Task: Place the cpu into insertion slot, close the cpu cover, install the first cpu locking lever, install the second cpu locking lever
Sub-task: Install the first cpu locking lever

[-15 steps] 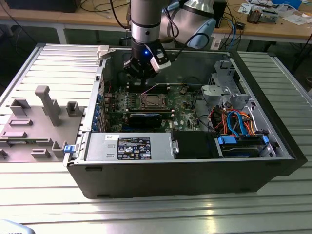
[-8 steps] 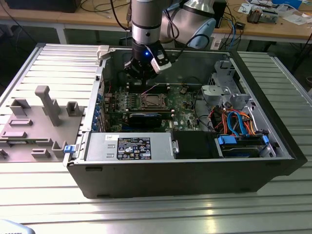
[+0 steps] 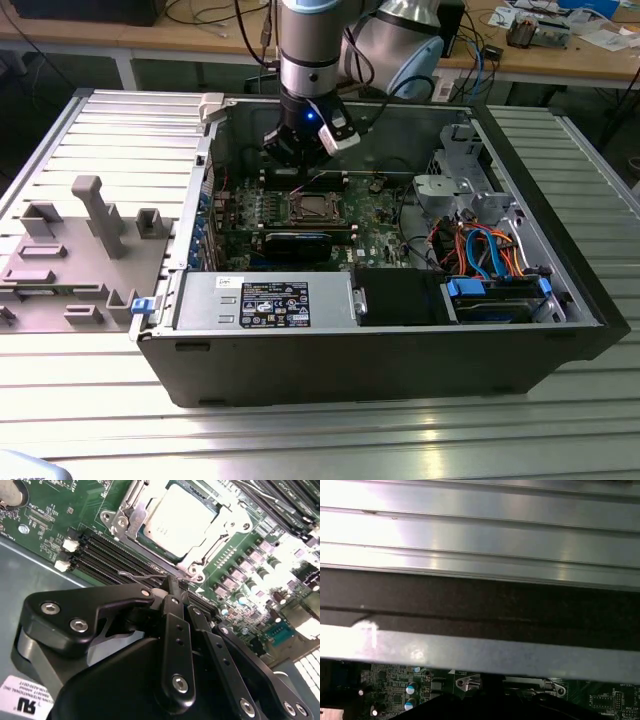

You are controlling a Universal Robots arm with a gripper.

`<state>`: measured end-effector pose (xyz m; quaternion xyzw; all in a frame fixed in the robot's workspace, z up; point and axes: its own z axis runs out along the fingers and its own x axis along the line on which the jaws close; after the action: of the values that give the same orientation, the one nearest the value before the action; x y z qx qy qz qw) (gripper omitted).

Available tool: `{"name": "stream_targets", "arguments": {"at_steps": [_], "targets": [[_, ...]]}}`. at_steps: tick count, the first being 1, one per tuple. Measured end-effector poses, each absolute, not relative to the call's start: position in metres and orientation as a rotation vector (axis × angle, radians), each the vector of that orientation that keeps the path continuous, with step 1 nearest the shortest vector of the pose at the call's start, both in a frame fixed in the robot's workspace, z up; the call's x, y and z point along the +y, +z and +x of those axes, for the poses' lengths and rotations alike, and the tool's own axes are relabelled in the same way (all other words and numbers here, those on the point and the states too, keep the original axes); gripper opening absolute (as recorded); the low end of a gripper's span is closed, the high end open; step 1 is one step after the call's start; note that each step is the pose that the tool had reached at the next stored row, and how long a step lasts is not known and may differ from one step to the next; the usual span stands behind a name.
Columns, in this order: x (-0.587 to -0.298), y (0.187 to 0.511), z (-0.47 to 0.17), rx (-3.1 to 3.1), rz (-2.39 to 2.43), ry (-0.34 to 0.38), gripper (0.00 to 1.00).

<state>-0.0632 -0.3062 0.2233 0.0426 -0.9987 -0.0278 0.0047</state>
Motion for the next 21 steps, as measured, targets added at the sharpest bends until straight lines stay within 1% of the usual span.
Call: {"name": "stream_targets", "arguments": {"at_steps": [11,21], "targets": [[-0.306,0.209,-0.050,-3.125,0.138,-0.087,0.11],[-0.306,0.204,-0.038,-3.124,0.142,-0.076,0.11]]}}
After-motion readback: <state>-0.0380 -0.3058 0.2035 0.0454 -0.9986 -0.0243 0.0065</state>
